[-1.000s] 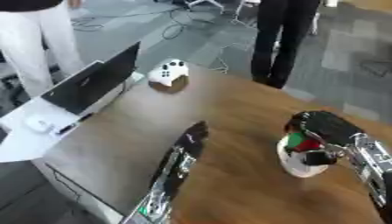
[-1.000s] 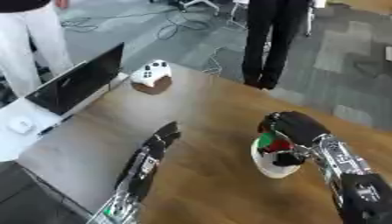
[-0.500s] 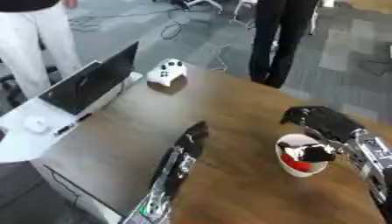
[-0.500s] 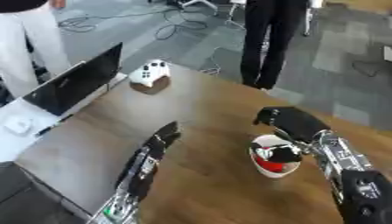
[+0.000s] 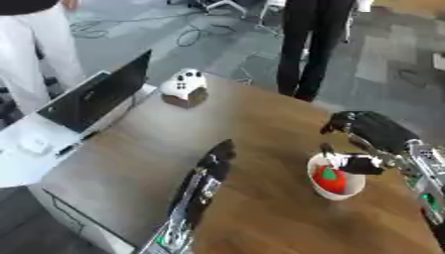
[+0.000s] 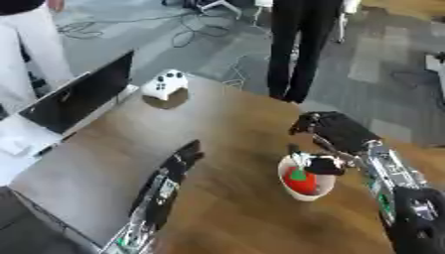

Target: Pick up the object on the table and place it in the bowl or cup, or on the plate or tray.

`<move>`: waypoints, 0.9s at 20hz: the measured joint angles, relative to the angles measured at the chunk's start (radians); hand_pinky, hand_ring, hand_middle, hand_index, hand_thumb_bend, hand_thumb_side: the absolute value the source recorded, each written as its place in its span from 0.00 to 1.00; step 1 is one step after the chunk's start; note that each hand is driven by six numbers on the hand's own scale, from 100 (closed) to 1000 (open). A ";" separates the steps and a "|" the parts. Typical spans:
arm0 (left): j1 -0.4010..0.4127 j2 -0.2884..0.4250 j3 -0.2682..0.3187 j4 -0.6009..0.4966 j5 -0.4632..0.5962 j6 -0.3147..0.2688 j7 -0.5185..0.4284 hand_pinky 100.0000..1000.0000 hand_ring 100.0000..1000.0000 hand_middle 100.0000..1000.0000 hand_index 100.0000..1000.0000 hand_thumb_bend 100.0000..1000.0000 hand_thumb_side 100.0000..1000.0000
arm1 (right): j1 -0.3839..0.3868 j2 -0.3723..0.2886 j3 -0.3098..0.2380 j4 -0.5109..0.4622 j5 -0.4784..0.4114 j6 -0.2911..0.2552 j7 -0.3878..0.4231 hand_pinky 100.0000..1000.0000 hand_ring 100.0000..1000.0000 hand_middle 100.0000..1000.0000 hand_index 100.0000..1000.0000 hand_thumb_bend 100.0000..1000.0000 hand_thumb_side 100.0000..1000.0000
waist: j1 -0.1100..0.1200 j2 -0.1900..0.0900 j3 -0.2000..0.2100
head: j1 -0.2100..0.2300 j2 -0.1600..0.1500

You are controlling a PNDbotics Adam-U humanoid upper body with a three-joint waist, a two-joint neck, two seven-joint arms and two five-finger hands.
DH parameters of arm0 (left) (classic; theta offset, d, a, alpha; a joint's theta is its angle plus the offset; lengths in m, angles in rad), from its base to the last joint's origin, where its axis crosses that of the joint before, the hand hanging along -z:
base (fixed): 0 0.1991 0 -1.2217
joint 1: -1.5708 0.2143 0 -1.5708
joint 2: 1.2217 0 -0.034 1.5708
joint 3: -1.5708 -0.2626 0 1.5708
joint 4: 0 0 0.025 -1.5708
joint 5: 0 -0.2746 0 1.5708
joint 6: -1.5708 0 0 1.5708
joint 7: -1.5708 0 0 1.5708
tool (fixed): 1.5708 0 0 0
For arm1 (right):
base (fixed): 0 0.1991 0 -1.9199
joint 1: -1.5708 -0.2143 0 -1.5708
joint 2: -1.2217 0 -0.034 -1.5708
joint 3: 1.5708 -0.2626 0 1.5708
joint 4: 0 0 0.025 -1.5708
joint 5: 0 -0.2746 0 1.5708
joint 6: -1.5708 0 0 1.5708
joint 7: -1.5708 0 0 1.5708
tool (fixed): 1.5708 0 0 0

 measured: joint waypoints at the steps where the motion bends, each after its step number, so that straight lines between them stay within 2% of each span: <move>1: 0.005 0.000 0.003 0.001 0.000 -0.001 0.002 1.00 0.90 0.93 0.87 0.54 0.86 | 0.011 -0.010 0.006 -0.011 -0.085 0.015 0.002 0.76 0.79 0.71 0.72 0.00 0.46 | -0.001 -0.006 -0.009 | 0.000 0.003; 5: 0.022 0.001 0.013 0.004 -0.002 -0.003 0.013 1.00 0.90 0.93 0.87 0.54 0.86 | 0.070 -0.052 0.032 -0.077 -0.405 0.098 0.024 0.82 0.85 0.74 0.72 0.00 0.48 | -0.004 -0.022 -0.037 | 0.008 0.004; 9: 0.031 0.001 0.023 0.008 -0.007 -0.004 0.022 1.00 0.90 0.93 0.87 0.54 0.86 | 0.146 -0.086 0.036 -0.156 -0.640 0.181 0.013 0.88 0.90 0.77 0.73 0.00 0.54 | -0.004 -0.033 -0.057 | 0.009 0.003; 11: 0.032 0.001 0.028 0.012 -0.009 -0.005 0.027 1.00 0.90 0.93 0.87 0.54 0.86 | 0.195 -0.092 0.027 -0.202 -0.710 0.213 -0.013 0.92 0.95 0.79 0.74 0.00 0.58 | -0.004 -0.035 -0.064 | 0.009 0.002; 14: 0.032 0.001 0.034 0.016 -0.010 -0.006 0.033 1.00 0.90 0.93 0.87 0.54 0.86 | 0.278 -0.092 0.002 -0.276 -0.756 0.251 -0.057 0.98 0.98 0.81 0.75 0.00 0.67 | -0.004 -0.037 -0.071 | 0.009 -0.007; 18: 0.035 0.000 0.040 0.023 -0.013 -0.008 0.036 1.00 0.90 0.93 0.87 0.54 0.86 | 0.408 -0.053 -0.045 -0.376 -0.797 0.273 -0.126 0.96 0.89 0.76 0.75 0.00 0.69 | 0.000 -0.041 -0.072 | 0.008 -0.019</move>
